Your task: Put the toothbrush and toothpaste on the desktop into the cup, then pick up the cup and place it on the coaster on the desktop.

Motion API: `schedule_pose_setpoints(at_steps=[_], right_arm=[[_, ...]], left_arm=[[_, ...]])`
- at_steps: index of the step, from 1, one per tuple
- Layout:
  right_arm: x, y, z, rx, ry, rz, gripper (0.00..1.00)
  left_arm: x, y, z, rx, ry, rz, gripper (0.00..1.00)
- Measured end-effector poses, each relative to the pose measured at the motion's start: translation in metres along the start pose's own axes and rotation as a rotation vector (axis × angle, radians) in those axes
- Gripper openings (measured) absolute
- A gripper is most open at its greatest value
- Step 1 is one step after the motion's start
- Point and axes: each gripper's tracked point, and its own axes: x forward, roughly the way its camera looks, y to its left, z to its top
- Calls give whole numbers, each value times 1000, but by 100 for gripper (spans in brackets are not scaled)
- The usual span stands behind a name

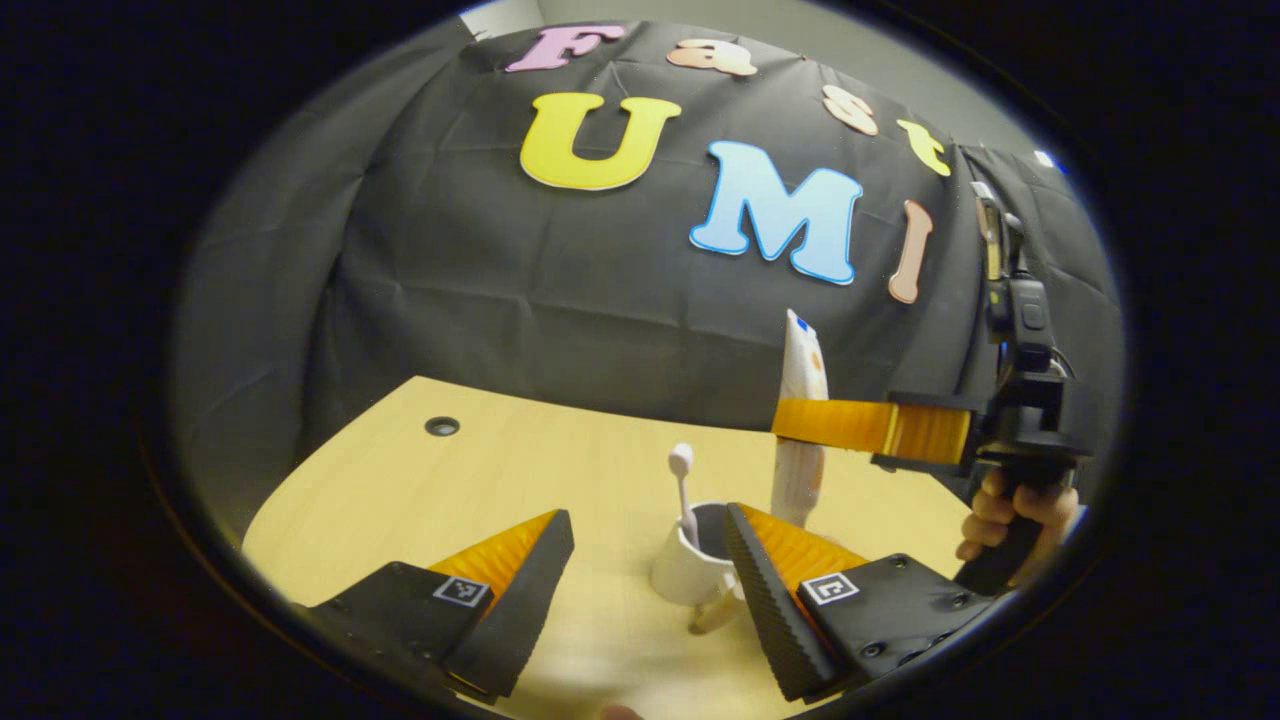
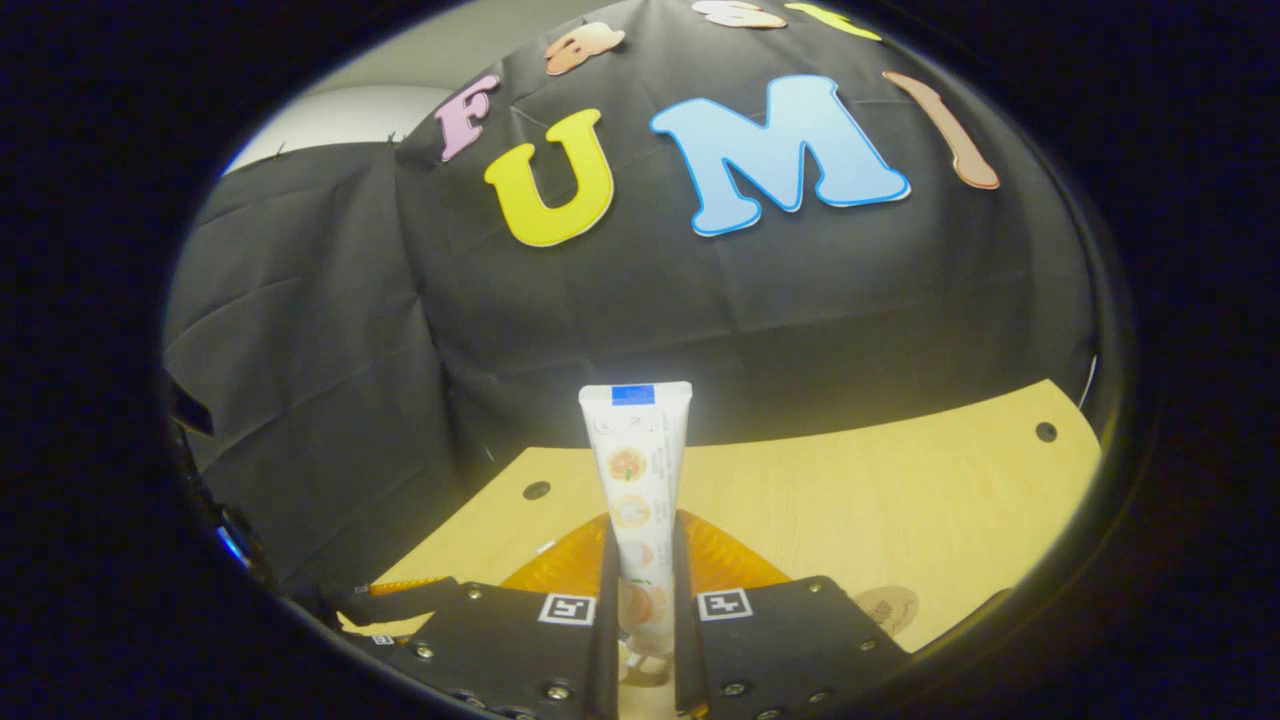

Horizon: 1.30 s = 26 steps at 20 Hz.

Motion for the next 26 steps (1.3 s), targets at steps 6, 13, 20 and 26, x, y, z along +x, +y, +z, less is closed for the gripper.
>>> schedule_pose_setpoints(at_steps=[6,13,20,26], right_arm=[[27,8,-19,-64,7,3,22],[34,7,-52,-112,98,-22,34],[17,9,-56,-118,141,-24,60],[-5,11,-18,-133,38,-30,89]], left_arm=[[-18,21,-21,-34,34,36,97],[-21,28,-31,-46,64,36,97],[-20,23,-32,-32,70,20,97],[-15,4,-35,-15,83,-5,100]])
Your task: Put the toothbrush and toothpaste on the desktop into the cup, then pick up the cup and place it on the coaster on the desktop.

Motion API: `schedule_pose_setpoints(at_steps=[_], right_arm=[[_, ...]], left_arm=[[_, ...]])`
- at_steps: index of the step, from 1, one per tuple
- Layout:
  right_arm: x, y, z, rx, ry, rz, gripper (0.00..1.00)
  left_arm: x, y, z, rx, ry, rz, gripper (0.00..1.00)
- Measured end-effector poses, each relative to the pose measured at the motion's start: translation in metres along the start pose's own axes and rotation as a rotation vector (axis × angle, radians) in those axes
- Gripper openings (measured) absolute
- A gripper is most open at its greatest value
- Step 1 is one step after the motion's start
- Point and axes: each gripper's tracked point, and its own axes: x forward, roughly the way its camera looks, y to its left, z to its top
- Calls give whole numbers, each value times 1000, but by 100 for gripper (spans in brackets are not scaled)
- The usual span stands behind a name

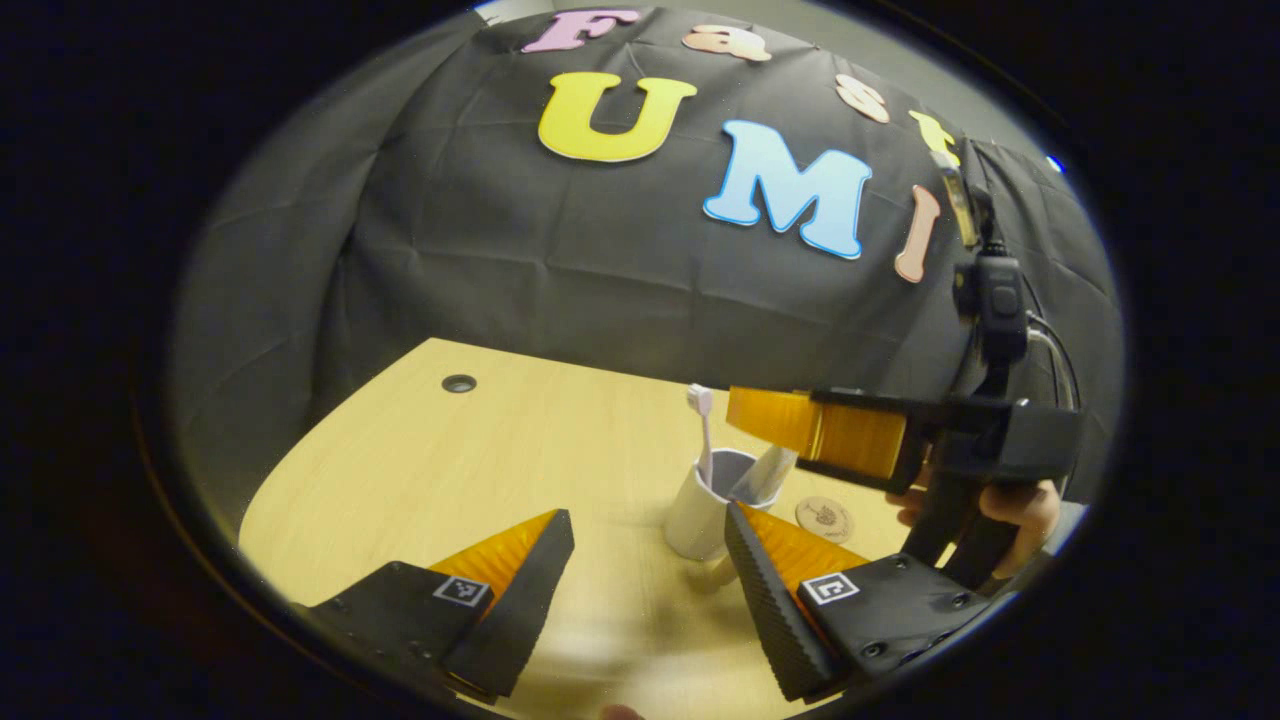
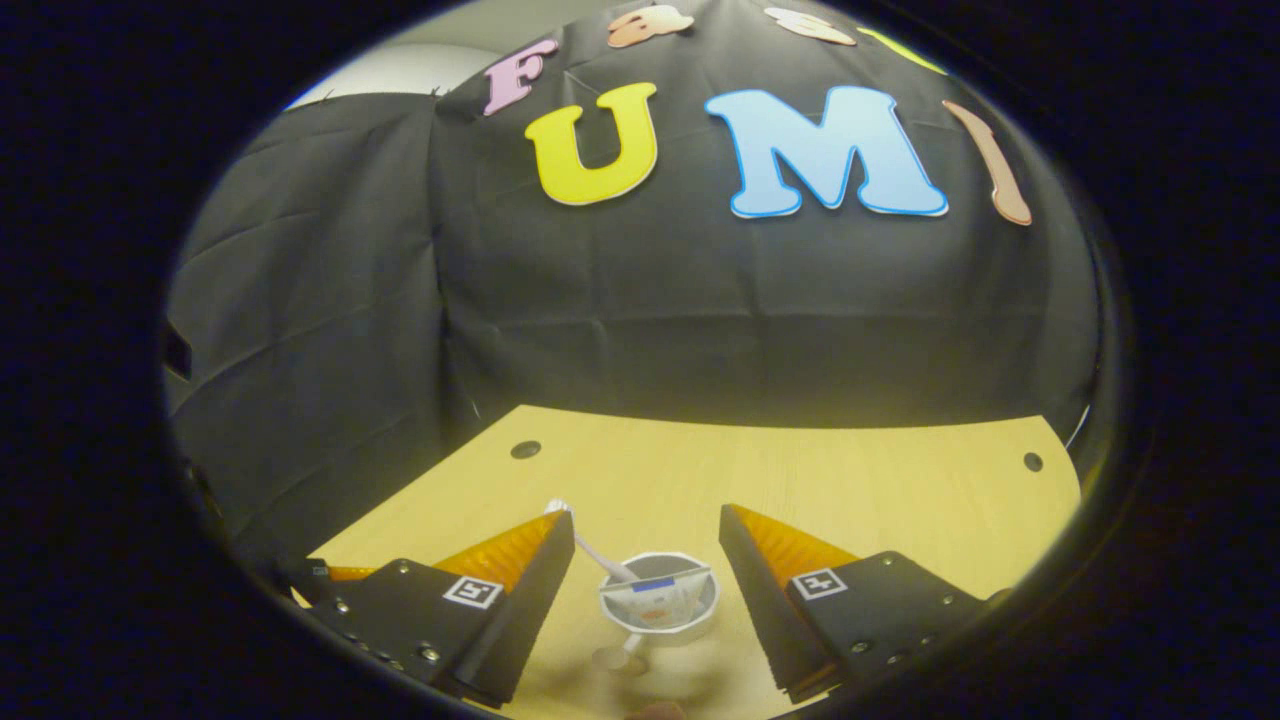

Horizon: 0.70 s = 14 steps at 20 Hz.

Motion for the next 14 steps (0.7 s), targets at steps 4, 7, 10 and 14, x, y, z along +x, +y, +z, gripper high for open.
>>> schedule_pose_setpoints(at_steps=[4,7,10,14], right_arm=[[-27,-14,34,49,-78,-14,89],[-52,-38,50,60,-121,-58,89],[-77,-63,58,54,-153,-111,89],[-108,-93,64,8,-185,-192,89]], left_arm=[[9,-22,-7,6,24,-28,93],[16,-41,-13,10,48,-53,97],[24,-57,-18,22,75,-70,97],[43,-64,-33,48,167,-52,97]])
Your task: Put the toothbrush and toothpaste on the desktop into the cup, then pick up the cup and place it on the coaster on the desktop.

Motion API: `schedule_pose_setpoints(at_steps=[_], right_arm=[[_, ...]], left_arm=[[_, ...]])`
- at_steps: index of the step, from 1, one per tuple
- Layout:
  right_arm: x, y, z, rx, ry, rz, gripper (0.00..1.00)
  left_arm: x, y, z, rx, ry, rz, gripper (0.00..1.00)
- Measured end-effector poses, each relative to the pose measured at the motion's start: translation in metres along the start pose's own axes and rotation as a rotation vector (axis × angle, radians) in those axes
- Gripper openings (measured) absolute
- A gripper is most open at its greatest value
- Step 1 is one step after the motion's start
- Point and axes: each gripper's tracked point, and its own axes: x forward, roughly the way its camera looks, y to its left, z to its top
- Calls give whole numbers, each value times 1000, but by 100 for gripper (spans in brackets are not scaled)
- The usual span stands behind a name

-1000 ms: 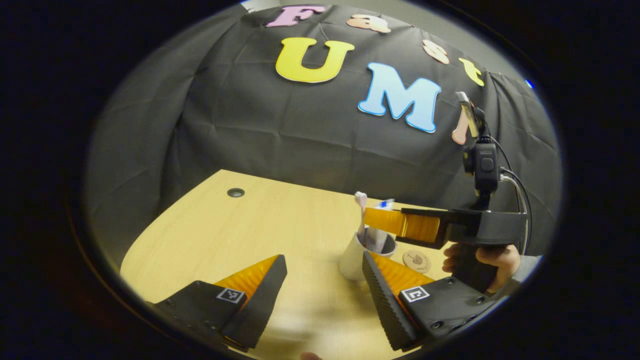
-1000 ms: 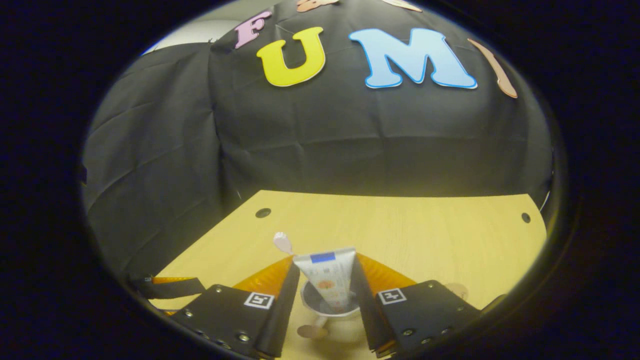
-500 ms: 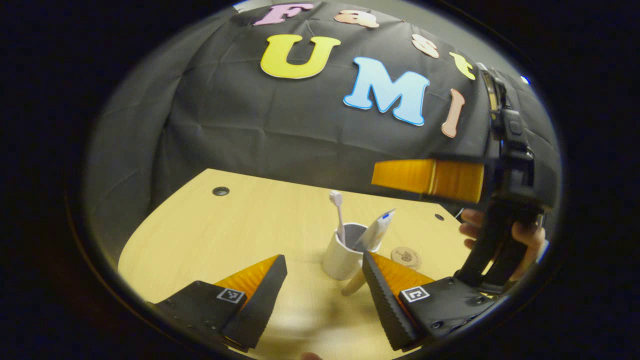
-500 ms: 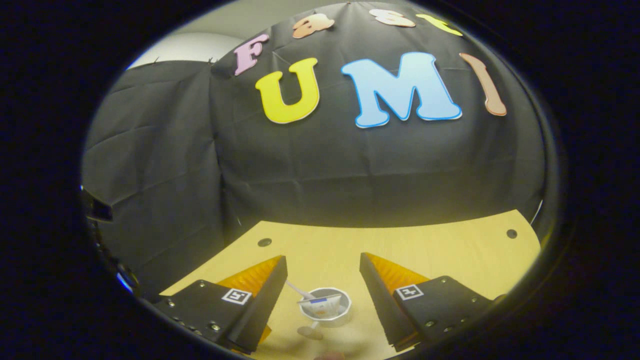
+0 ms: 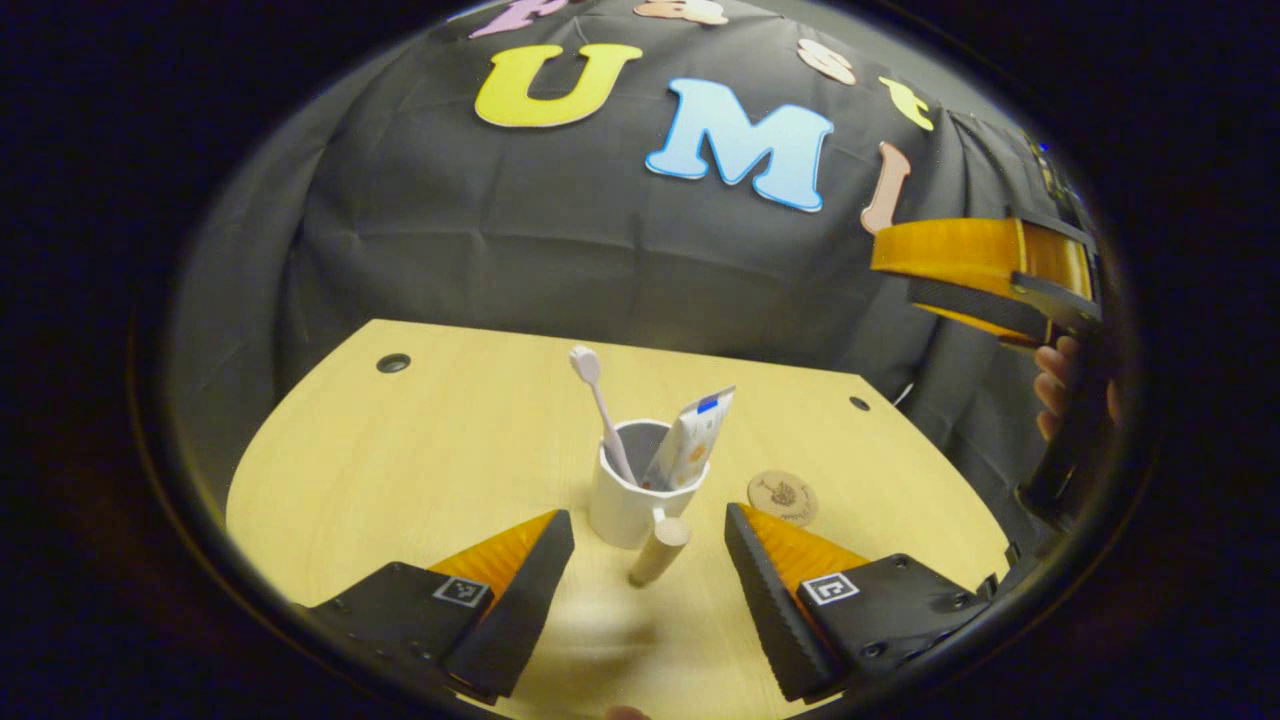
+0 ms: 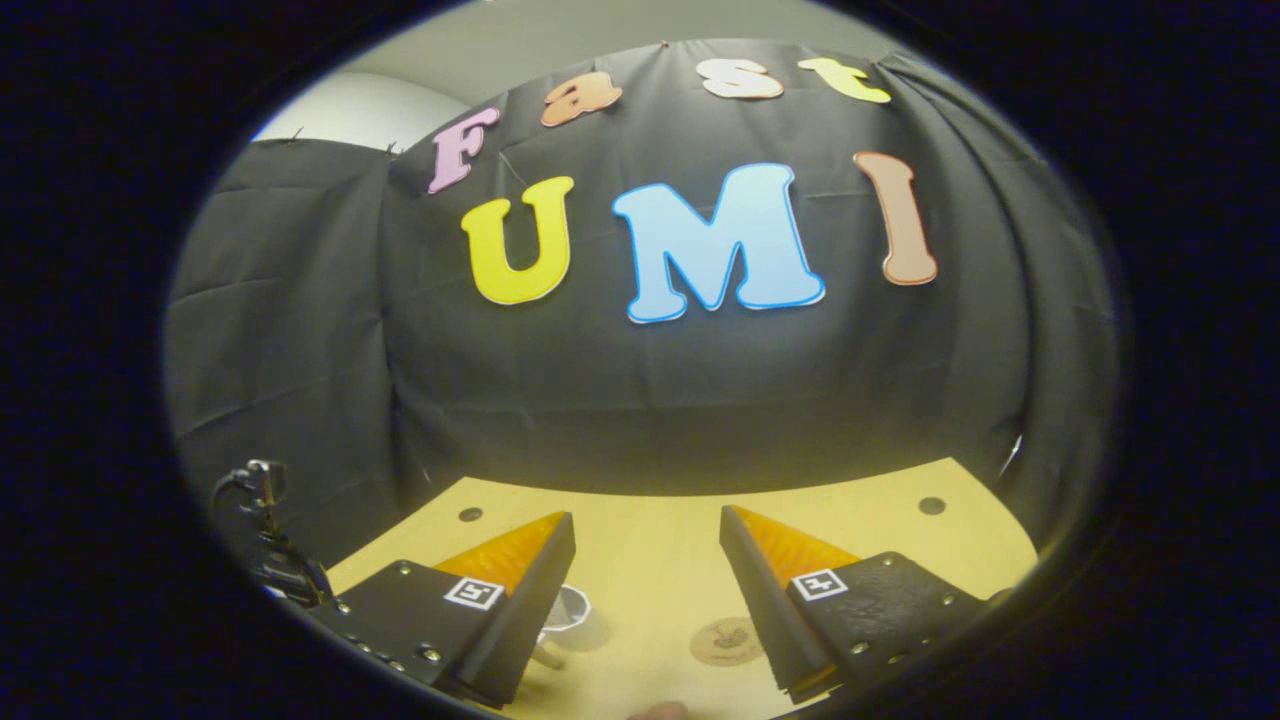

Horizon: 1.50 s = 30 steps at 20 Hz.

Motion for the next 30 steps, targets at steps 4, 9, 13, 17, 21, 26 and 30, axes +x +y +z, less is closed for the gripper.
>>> schedule_pose_setpoints(at_steps=[4,9,13,17,21,26,30], right_arm=[[-20,-24,-6,-1,12,-47,89],[-42,-50,-38,41,97,-93,89],[-58,-73,-66,63,172,-127,89],[-73,-92,-90,89,238,-160,89],[-80,-104,-102,112,277,-181,89],[-82,-117,-102,133,274,-204,89],[-83,-123,-105,136,287,-213,89]], left_arm=[[22,-3,-16,10,129,23,97],[45,-9,-22,7,245,38,97],[61,-12,-33,33,355,49,93],[75,-10,-42,48,437,68,97],[87,-4,-45,92,474,99,97],[97,3,-56,98,517,131,89],[101,13,-58,75,529,152,75]])
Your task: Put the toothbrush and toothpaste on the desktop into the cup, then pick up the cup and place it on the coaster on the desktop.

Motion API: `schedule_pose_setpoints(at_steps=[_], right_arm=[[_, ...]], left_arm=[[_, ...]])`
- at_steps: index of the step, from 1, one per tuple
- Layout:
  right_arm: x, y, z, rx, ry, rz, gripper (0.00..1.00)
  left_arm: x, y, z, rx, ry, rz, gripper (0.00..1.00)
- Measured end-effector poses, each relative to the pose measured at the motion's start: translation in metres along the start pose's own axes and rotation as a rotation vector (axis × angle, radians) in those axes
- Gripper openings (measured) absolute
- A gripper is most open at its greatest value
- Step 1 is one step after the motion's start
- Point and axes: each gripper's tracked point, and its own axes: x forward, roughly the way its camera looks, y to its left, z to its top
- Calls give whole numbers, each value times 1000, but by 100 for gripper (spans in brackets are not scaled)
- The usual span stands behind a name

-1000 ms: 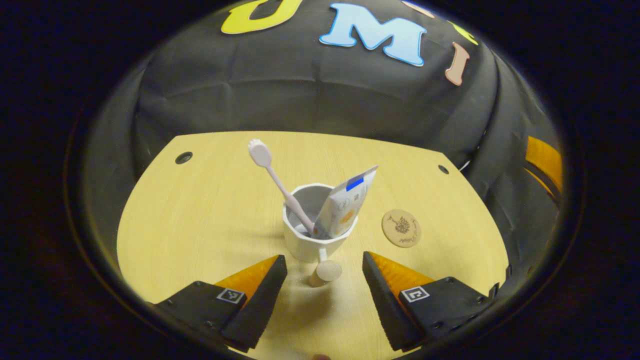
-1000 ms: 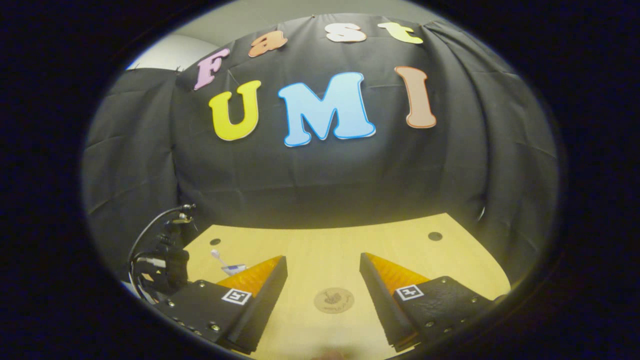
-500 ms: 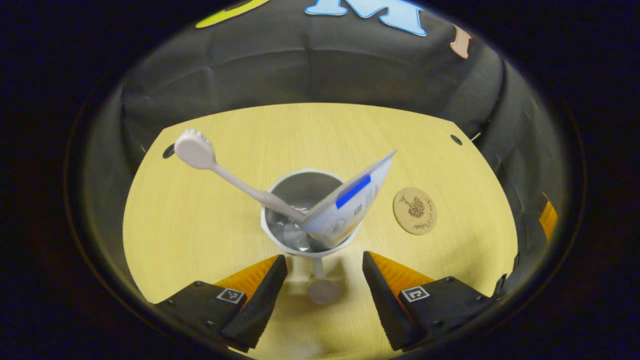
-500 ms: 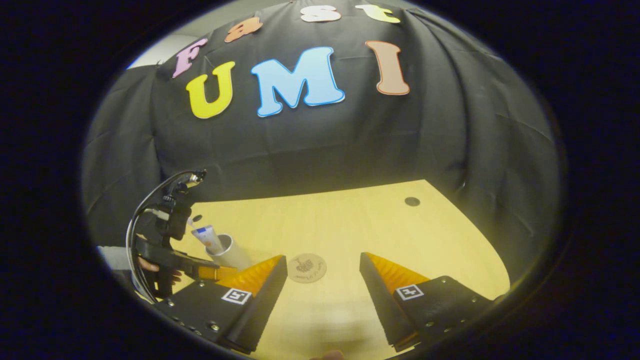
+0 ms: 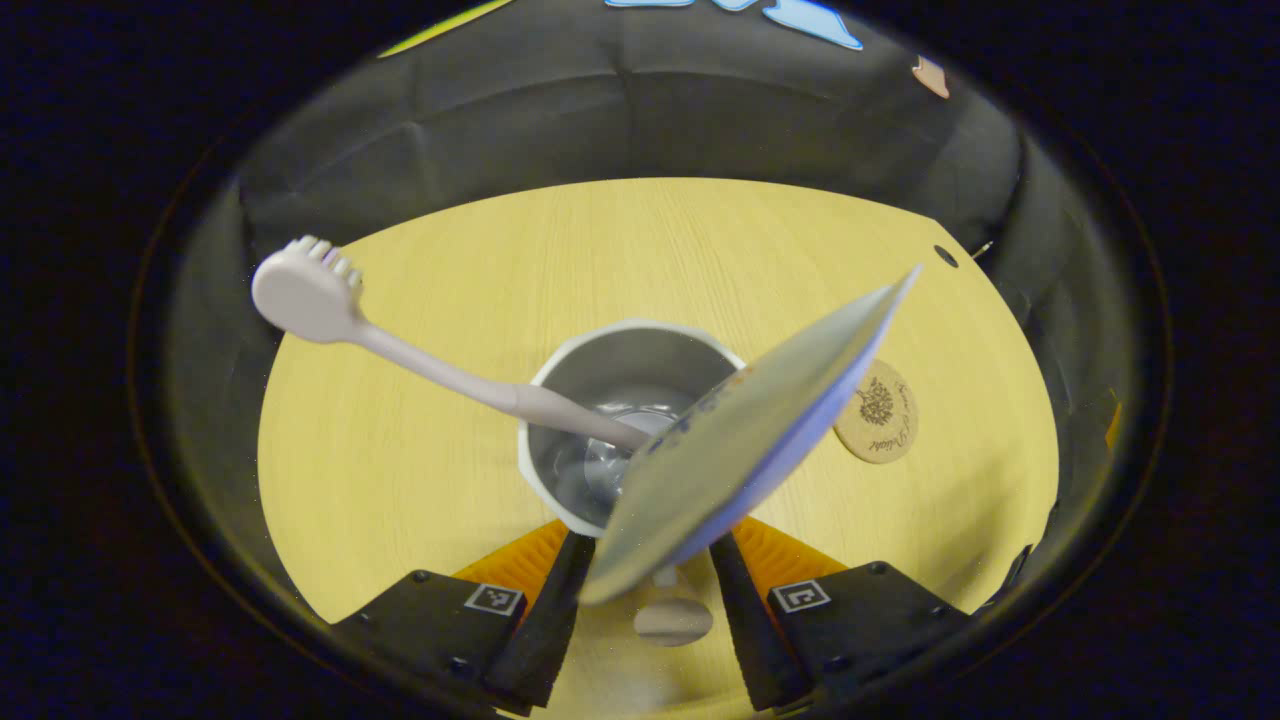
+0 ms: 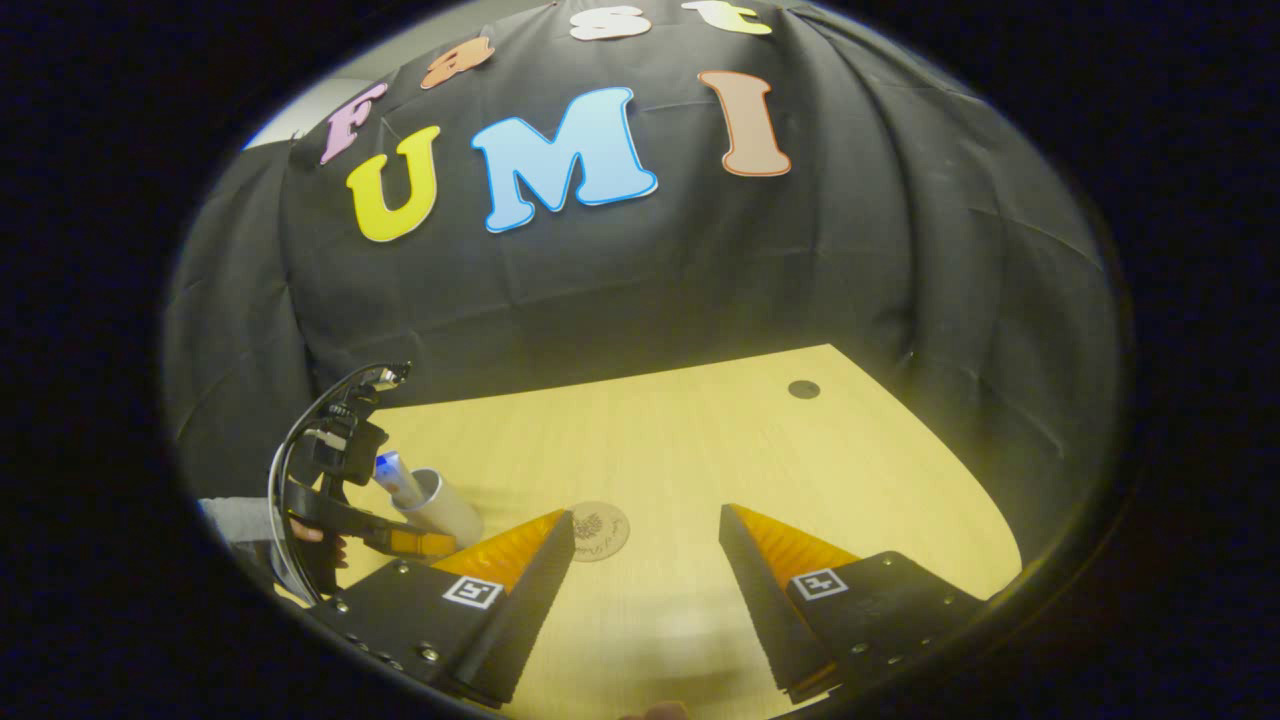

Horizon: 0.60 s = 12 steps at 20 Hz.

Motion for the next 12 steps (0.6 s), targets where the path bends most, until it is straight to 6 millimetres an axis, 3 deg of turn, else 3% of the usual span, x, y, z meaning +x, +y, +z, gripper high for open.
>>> schedule_pose_setpoints(at_steps=[4,7,8,9,10,11,12], right_arm=[[0,-3,-3,0,12,-5,89],[0,-3,-4,2,20,-3,89],[0,-2,-4,1,22,-3,89],[0,-2,-5,-1,23,-4,89],[0,-1,-6,-4,25,-5,89],[0,-2,-6,-6,28,-6,89],[0,-2,-6,-6,30,-7,89]], left_arm=[[3,-1,-4,-9,8,-14,66],[2,3,-2,-5,5,-9,39],[3,5,-2,-3,1,-4,39],[3,3,-1,2,-2,-6,31],[3,5,0,6,-8,-6,42],[3,4,1,3,-13,-8,35],[4,3,2,1,-19,-9,35]])
